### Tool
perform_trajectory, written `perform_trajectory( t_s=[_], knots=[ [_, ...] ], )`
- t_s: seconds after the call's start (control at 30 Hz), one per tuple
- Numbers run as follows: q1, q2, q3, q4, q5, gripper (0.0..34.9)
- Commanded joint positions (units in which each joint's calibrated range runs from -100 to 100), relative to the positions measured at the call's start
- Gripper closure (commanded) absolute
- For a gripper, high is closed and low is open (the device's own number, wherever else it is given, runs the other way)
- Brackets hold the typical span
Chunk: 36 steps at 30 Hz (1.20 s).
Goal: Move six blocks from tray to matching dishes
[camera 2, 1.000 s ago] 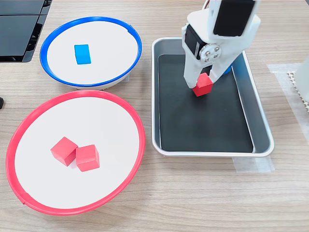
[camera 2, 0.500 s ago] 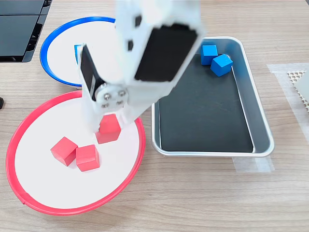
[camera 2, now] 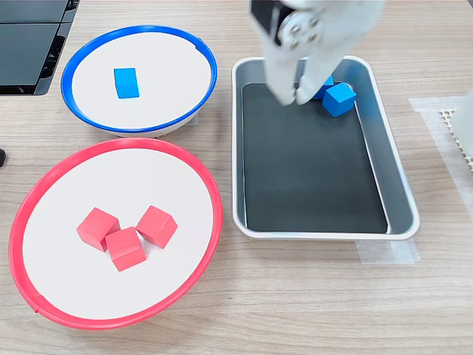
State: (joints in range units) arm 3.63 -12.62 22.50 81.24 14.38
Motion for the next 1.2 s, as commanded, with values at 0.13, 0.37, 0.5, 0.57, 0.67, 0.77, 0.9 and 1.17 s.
perform_trajectory(
  t_s=[0.13, 0.37, 0.5, 0.57, 0.67, 0.77, 0.9, 1.17],
  knots=[
    [22.58, -12.84, 18.41, -0.88, 15.43, 29.3],
    [25.03, -13.27, 23.06, -6.33, 19.44, 20.2],
    [25.6, -12.93, 24.97, -8.81, 20.81, 20.6],
    [26.16, -12.84, 26.43, -10.79, 21.64, 20.9],
    [26.25, -12.59, 29.98, -15.16, 23.0, 21.2],
    [25.88, -12.33, 31.8, -17.15, 23.39, 21.1],
    [24.65, -11.73, 33.44, -18.88, 23.59, 21.6],
    [20.89, -10.71, 30.07, -16.82, 22.42, 34.8]
  ],
)
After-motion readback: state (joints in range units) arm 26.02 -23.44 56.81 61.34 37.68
